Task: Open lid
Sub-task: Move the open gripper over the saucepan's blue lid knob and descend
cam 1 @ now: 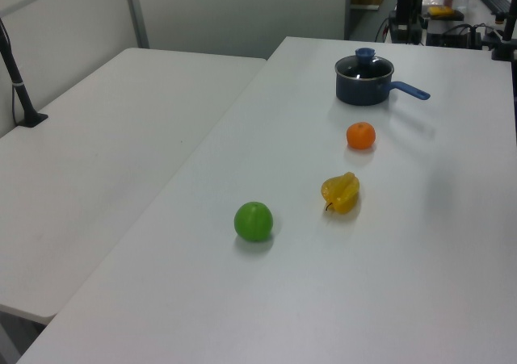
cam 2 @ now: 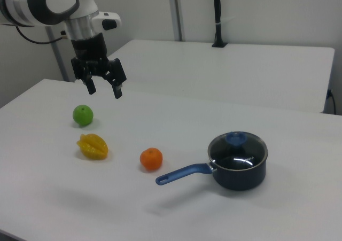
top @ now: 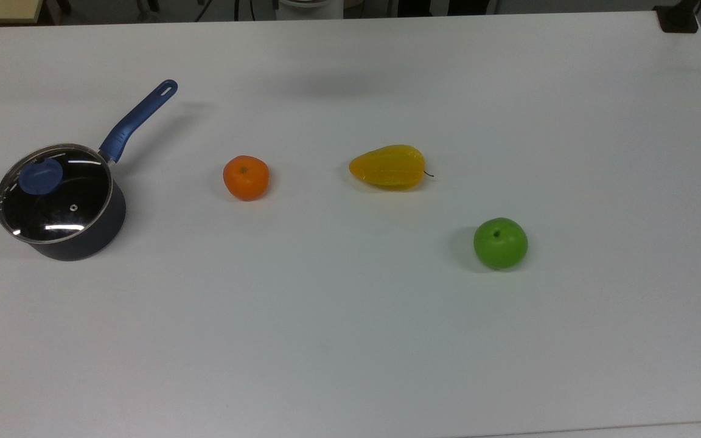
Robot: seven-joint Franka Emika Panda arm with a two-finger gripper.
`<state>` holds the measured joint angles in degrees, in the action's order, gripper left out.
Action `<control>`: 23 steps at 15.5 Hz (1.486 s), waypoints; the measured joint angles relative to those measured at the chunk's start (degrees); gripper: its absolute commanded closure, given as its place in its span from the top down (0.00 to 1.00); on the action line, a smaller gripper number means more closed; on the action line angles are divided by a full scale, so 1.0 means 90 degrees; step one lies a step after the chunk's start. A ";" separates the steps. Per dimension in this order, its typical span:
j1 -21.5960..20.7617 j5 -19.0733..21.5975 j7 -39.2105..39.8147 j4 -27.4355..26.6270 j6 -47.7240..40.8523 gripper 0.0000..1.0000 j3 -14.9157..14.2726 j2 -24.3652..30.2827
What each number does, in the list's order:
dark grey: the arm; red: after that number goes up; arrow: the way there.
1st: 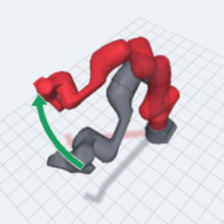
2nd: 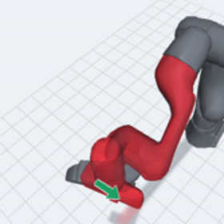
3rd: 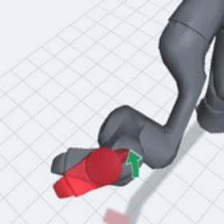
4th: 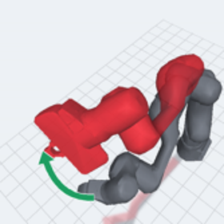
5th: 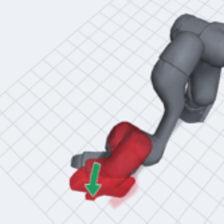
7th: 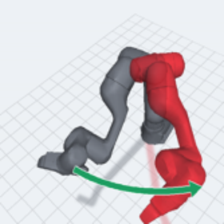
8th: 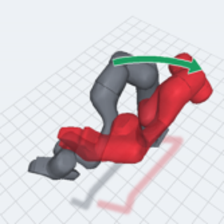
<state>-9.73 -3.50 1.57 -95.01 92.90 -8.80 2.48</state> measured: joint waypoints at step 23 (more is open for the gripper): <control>0.1607 0.0012 -0.0432 -0.0054 0.2080 1.00 -0.0113 -0.0705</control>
<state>4.74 -3.40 -2.32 -95.50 111.62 -9.81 -3.87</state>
